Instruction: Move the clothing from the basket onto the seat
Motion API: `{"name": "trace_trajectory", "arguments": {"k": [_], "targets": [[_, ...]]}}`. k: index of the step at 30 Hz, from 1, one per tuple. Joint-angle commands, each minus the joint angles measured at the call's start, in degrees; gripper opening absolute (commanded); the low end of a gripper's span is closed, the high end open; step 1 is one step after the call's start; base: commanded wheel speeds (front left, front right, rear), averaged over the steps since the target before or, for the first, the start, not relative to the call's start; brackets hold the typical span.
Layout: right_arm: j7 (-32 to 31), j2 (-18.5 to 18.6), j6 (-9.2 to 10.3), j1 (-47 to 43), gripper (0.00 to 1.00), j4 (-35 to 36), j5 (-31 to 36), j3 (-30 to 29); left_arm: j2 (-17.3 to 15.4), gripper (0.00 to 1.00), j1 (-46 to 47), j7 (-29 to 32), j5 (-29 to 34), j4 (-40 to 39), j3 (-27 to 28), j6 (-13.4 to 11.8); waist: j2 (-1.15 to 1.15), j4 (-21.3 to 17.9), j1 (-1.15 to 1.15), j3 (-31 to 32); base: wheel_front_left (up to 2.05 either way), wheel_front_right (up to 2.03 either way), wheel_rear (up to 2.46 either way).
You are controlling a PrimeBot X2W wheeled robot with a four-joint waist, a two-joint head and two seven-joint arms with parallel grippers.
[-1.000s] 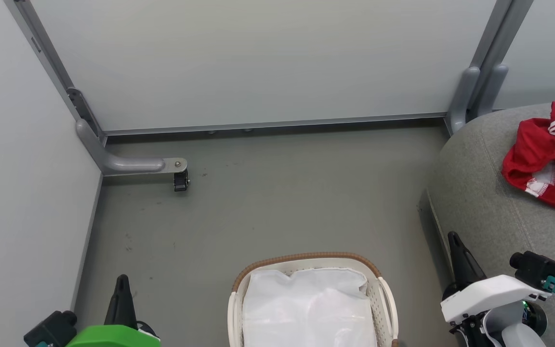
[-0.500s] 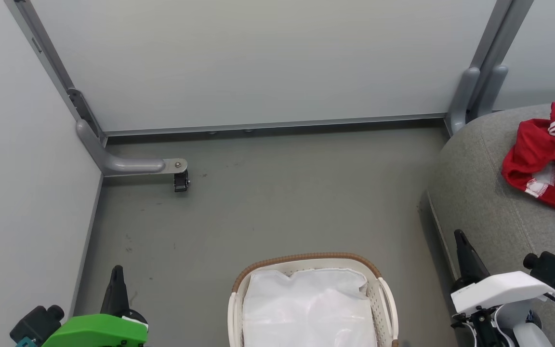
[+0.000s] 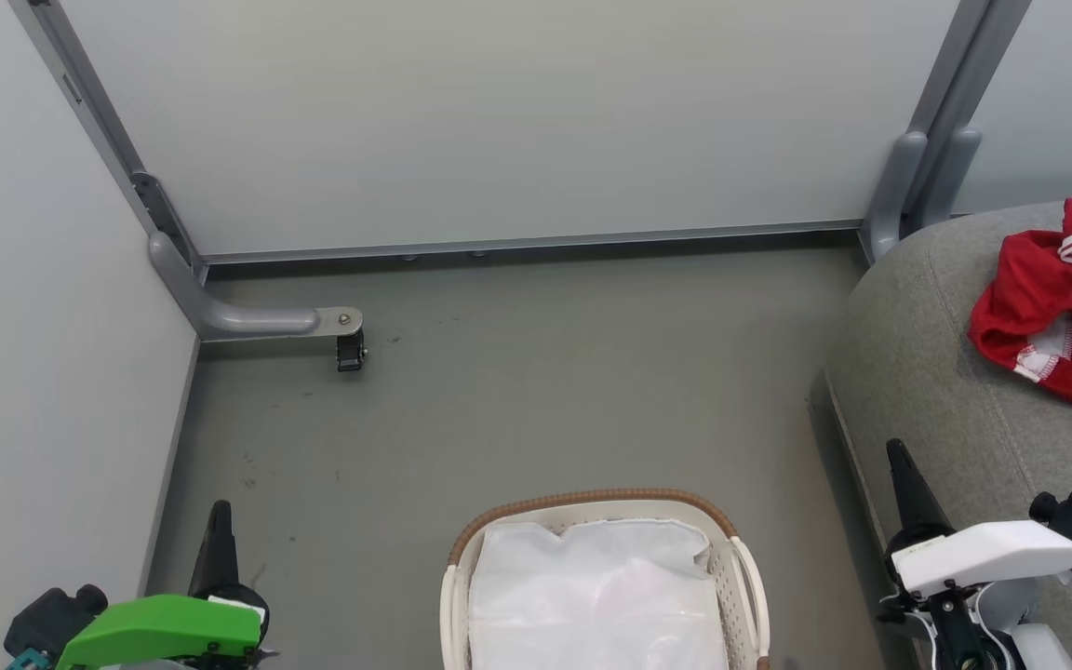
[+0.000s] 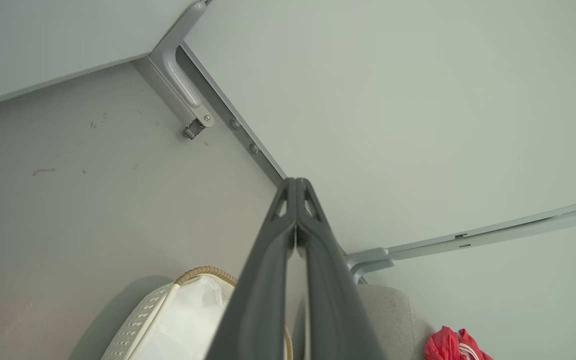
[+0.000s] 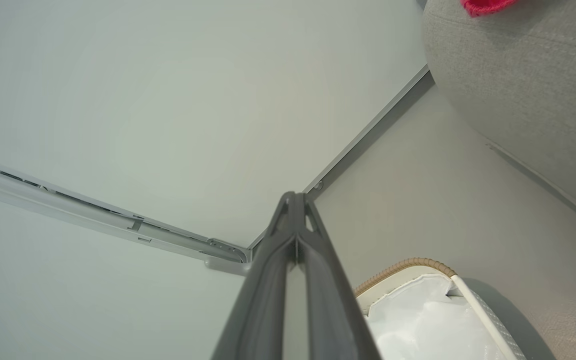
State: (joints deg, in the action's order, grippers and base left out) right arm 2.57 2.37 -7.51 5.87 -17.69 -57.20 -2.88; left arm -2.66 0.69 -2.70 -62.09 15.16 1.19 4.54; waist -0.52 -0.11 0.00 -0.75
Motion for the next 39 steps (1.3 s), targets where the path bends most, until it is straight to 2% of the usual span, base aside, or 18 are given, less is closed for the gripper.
{"name": "trace_trajectory", "arguments": {"k": [1,39], "targets": [[-0.44,0.40,0.01,0.64,0.00,0.89,-1.70,-0.33,-0.25,0.00,1.75,0.42,-1.62,-0.69,0.42,0.39,0.23,0.00,0.00,0.01,0.00,0.00,0.00],[-5.86,0.57,0.03,0.59,0.00,2.72,-22.35,-2.47,-0.34,0.00,4.36,5.97,-19.37,-1.05,3.58,2.15,0.39,0.06,0.00,0.32,0.00,0.00,0.00]]}}
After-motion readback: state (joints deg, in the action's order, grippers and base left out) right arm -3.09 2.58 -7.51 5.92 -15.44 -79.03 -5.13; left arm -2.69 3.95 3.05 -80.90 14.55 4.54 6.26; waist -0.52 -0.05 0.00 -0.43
